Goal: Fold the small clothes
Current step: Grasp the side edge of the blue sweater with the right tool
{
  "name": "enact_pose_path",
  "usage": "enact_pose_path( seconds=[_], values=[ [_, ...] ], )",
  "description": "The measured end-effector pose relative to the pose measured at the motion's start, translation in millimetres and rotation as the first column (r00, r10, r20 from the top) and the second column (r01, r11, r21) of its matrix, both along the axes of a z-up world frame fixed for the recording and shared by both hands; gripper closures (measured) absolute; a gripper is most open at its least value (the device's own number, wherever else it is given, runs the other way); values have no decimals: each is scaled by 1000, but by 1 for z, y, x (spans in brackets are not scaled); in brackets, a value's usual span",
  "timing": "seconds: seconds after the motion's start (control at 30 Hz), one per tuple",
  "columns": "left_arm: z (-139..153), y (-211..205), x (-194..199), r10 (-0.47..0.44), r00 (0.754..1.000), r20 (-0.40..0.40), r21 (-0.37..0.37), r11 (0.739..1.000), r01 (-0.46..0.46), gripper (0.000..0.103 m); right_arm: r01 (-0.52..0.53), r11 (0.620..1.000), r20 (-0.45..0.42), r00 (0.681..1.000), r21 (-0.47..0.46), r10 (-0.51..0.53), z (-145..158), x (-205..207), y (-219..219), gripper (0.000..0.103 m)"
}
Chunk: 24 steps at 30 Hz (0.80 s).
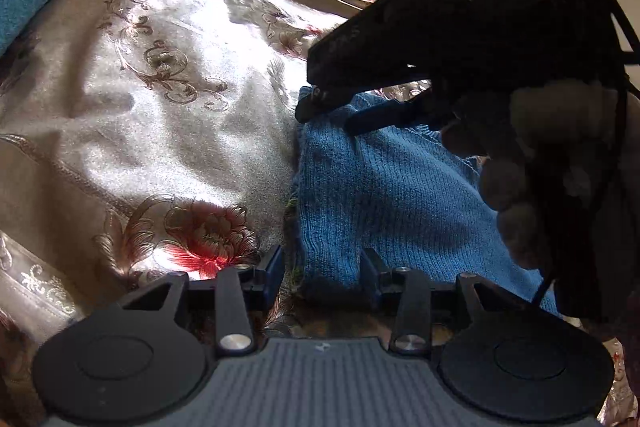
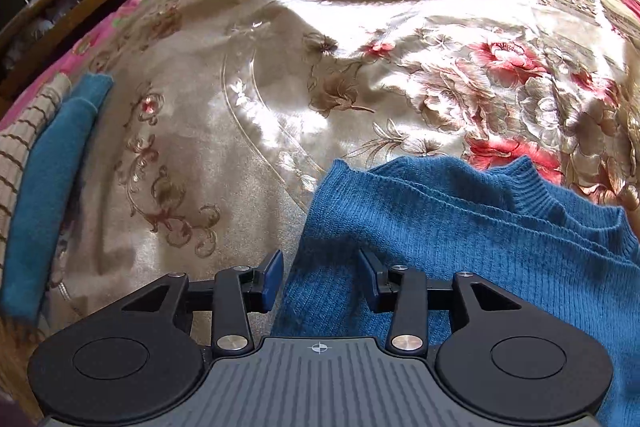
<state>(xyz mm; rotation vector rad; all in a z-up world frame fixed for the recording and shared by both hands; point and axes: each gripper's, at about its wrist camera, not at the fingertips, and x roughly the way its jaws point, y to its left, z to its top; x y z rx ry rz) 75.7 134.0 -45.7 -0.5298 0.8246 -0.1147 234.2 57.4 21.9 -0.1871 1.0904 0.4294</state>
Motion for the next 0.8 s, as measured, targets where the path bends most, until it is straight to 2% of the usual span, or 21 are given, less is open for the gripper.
enact_pose_path(
  seconds=[0.2, 0.3, 0.4, 0.47, 0.57, 0.63, 0.8],
  values=[
    [-1, 1, 0, -20, 1000, -4, -28, 999, 20, 58, -34, 984, 6, 999, -173, 35, -20, 9, 34, 57],
    [0, 1, 0, -23, 1000, -7, -24, 999, 23, 58, -44, 975, 9, 999, -220, 48, -27, 9, 39, 57],
    [1, 2, -3, -26, 1000, 0, -21, 999, 26, 57, -58, 963, 21, 998, -265, 66, -30, 9, 42, 67],
    [1, 1, -3, -25, 1000, 2, -16, 1000, 25, 57, -60, 956, 30, 997, -288, 71, -31, 9, 44, 77],
    [2, -1, -6, -15, 1000, 14, -9, 1000, 15, 54, -63, 957, 34, 997, -282, 76, -25, 8, 38, 88],
    [3, -4, -8, -7, 1000, 24, -2, 1000, 7, 52, -55, 970, 29, 998, -238, 63, -16, 8, 29, 92],
    [3, -11, -14, 12, 998, 64, 44, 999, -15, 37, -30, 994, 31, 999, -102, 33, 7, 5, -4, 94]
  ],
)
